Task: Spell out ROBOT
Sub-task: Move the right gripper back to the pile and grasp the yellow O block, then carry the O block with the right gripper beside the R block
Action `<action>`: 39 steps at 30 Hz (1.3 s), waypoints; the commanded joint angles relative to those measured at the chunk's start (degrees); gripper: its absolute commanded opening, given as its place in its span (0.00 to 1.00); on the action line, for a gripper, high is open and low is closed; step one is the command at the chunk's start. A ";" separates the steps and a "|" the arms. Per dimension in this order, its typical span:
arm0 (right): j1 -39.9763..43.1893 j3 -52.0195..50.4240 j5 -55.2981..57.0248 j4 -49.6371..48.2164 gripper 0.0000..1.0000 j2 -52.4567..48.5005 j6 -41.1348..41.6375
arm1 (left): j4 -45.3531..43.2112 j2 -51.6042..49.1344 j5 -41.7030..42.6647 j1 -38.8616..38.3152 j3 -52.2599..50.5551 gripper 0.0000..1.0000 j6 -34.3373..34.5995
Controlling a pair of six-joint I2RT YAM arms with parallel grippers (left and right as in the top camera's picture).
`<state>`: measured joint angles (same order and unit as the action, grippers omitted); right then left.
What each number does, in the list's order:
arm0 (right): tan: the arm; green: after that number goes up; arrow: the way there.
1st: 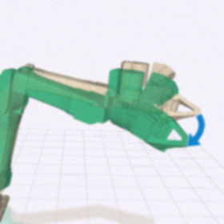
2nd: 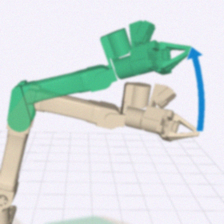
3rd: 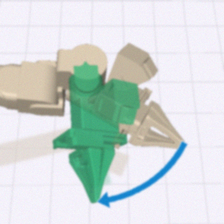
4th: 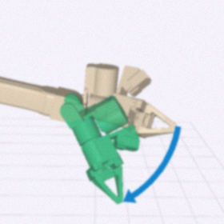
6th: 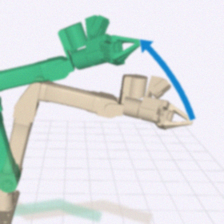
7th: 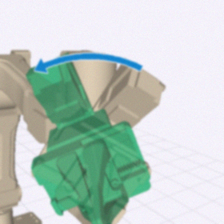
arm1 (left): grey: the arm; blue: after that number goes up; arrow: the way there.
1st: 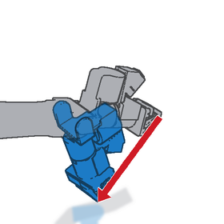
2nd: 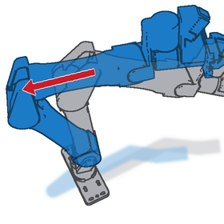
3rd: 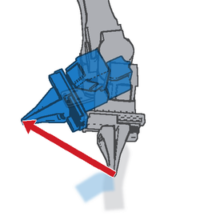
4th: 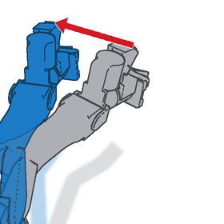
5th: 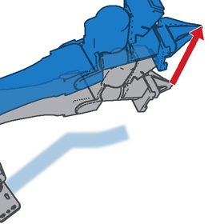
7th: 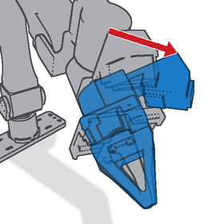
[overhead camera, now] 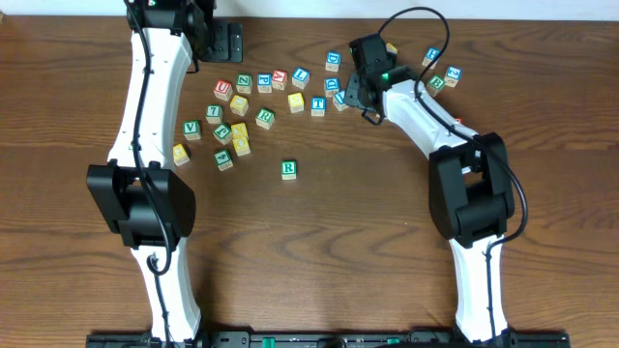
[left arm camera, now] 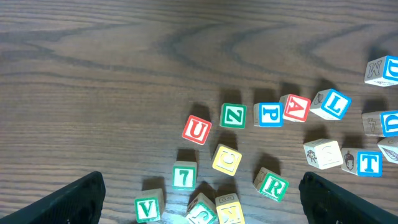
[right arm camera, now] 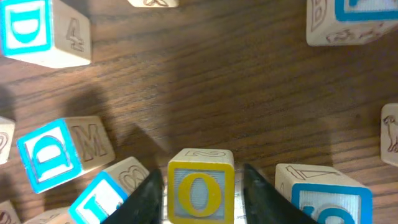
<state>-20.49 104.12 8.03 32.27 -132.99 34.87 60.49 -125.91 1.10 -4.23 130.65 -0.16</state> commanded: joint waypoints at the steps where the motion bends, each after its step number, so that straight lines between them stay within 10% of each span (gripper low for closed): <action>1: -0.15 0.46 1.27 -0.13 0.32 -1.11 0.48 | 0.31 1.25 -0.72 0.04 1.16 0.98 0.26; 39: -3.69 0.44 -16.41 19.96 0.22 11.98 -8.46 | 0.31 1.25 -0.72 0.04 1.16 0.98 0.26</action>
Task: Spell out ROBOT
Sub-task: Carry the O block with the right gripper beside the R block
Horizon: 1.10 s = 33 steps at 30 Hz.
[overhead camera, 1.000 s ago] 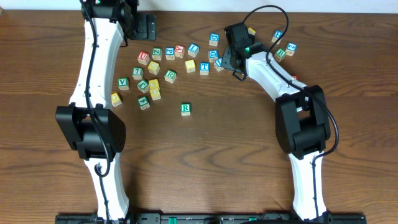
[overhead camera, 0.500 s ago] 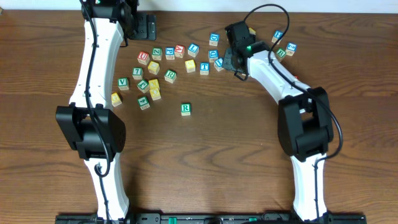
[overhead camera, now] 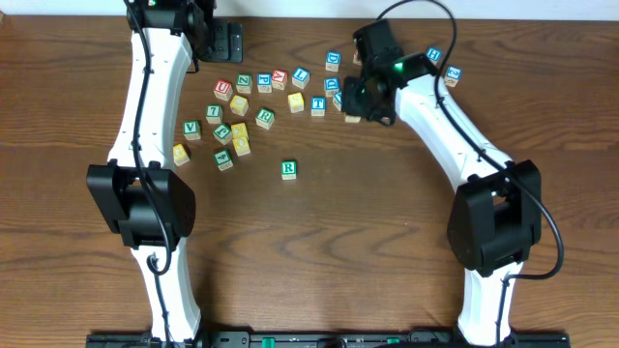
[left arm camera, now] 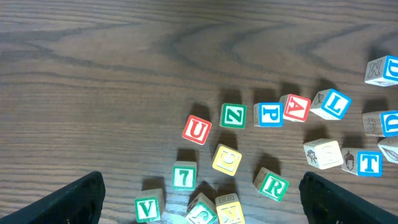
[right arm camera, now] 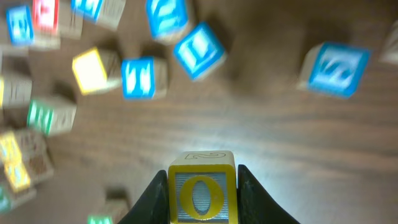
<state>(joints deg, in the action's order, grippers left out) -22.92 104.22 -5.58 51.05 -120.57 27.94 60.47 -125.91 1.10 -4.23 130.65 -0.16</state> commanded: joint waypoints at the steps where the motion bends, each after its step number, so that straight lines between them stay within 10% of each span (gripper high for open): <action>1: -1.70 0.31 -2.78 1.99 0.21 -0.57 -1.90 | 0.33 1.25 -0.72 0.04 1.16 0.98 0.26; 33: -12.07 -12.11 -0.24 -4.44 0.20 -0.96 1.75 | 0.33 1.25 -0.72 0.04 1.16 0.98 0.26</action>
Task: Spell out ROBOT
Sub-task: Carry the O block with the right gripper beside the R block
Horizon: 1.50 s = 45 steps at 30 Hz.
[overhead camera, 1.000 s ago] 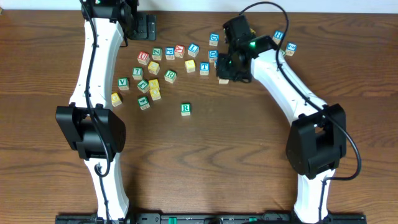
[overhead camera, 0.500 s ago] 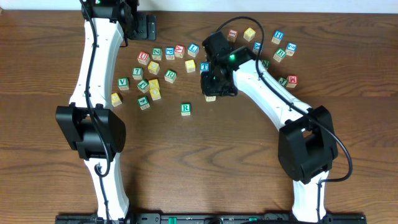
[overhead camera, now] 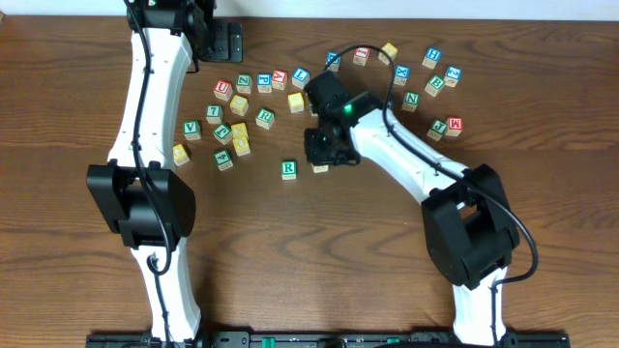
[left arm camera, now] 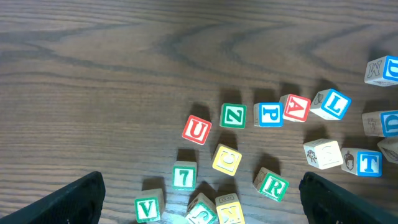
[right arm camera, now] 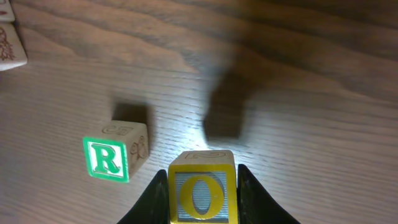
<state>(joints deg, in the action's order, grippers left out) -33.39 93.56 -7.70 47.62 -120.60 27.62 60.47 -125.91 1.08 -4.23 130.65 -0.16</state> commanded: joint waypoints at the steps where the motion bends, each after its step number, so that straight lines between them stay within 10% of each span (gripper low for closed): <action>1: -1.86 -1.64 2.80 -1.14 0.20 -0.94 2.60 | 0.33 1.25 -0.70 0.04 1.16 0.98 0.26; 45: -3.48 -1.79 6.05 -3.96 0.23 -2.54 3.63 | 0.33 1.25 -0.70 0.04 1.16 0.98 0.26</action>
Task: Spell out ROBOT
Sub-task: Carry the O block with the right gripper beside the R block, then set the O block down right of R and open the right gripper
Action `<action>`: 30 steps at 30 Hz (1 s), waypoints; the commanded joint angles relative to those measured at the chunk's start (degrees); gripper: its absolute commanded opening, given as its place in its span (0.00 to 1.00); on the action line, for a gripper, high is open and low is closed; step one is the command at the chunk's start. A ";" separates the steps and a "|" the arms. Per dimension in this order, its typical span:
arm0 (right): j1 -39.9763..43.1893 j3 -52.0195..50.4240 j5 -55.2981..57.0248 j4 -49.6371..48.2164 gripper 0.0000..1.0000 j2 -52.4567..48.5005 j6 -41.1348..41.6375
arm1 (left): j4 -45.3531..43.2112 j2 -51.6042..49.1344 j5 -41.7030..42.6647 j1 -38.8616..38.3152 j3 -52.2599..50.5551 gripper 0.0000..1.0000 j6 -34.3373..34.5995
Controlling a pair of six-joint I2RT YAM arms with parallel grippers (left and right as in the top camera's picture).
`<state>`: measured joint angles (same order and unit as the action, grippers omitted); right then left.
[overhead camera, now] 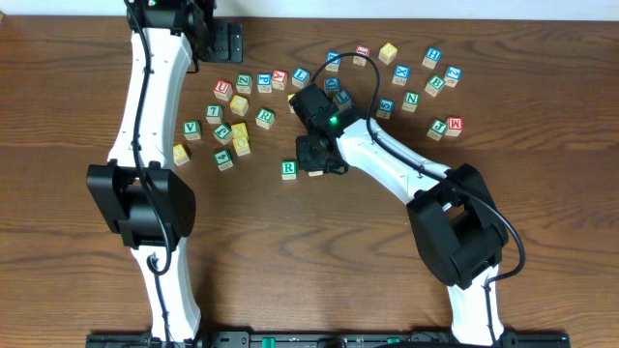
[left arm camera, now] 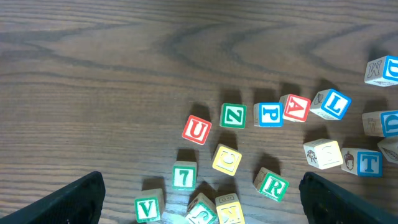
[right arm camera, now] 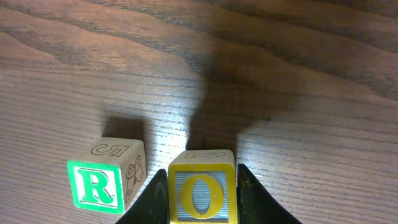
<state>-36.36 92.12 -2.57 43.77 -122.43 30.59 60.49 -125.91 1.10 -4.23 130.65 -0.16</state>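
My right gripper point(right arm camera: 203, 193) is shut on the yellow O block point(right arm camera: 202, 190), low over the table just right of the green R block point(right arm camera: 104, 183). From overhead, the right gripper point(overhead camera: 314, 159) covers the O block beside the R block point(overhead camera: 288, 169). A blue T block point(left arm camera: 369, 163) lies among the scattered letters at the back. My left gripper point(left arm camera: 199, 193) hangs open high above the left cluster of blocks, holding nothing.
Scattered letter blocks lie behind the R: a left cluster around the green 7 block point(overhead camera: 214, 113), a row with the red U block point(overhead camera: 222, 88), and a right group with the green N block point(overhead camera: 411, 99). A black mount point(overhead camera: 228, 41) sits at the back.
My right gripper, still shut on the O block, has moved left and lower, so the O now sits close beside the R block's right side.
My right gripper was shut on the O block among the back blocks. Then it held it lifted over that group. Then it hung right of the R block mid-table, and now lower, right beside it. The left arm stayed still.
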 commanded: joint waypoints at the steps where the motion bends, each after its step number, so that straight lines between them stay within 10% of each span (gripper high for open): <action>1: -0.50 -0.35 0.92 -0.09 0.23 -0.70 0.66 | 0.31 1.25 -0.72 0.04 1.16 0.98 0.26; 30: -0.39 0.81 0.50 -0.55 0.43 -0.70 -0.48 | 0.31 1.25 -0.72 0.04 1.16 0.98 0.26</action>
<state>-36.36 92.14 -2.59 43.92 -122.43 30.96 60.47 -125.91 1.10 -4.23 130.65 -0.16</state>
